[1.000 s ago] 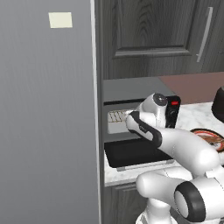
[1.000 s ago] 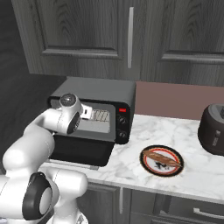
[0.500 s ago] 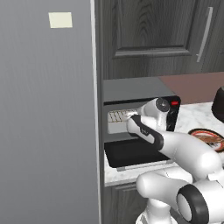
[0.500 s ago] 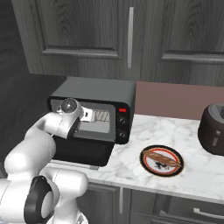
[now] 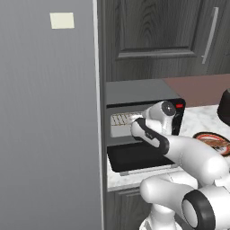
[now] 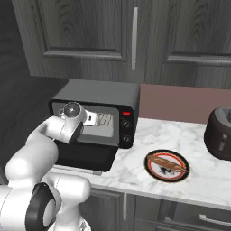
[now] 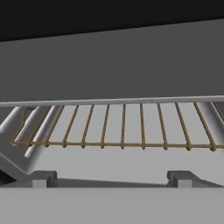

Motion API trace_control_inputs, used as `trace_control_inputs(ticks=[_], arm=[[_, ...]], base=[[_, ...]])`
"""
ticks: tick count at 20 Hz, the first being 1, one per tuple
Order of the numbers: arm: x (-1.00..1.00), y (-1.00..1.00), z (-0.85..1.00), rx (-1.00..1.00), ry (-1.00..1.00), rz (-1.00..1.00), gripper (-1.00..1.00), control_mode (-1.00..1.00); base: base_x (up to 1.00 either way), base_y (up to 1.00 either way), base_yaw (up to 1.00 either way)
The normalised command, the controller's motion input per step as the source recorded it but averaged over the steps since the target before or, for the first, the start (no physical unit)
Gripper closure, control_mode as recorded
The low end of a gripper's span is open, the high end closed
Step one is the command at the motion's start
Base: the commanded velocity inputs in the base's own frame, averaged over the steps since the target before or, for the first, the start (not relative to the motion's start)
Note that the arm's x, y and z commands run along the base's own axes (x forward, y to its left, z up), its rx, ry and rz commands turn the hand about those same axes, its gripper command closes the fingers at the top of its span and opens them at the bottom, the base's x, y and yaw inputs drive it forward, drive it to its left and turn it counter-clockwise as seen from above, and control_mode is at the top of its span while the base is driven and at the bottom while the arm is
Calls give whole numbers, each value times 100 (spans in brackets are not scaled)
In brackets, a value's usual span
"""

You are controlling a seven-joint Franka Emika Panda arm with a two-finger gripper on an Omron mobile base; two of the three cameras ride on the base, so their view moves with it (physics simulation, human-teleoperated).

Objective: Pull the toaster oven rack outwards. Pick up the baguette from the plate and place it on the toaster oven rack. Close the toaster oven door fully and set the temperature to the lowest setting.

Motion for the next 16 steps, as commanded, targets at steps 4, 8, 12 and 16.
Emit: trace_control_inputs(ticks=[4, 8, 12, 16], arm=[[2, 0, 19, 0, 0, 0, -100, -100], [0, 0, 12, 0, 0, 0, -100, -100], [0, 0, -3, 0, 0, 0, -100, -100], [0, 0, -20, 0, 0, 0, -100, -100]], base=[[0, 0, 0], [0, 0, 0], [0, 0, 0], [0, 0, 0]])
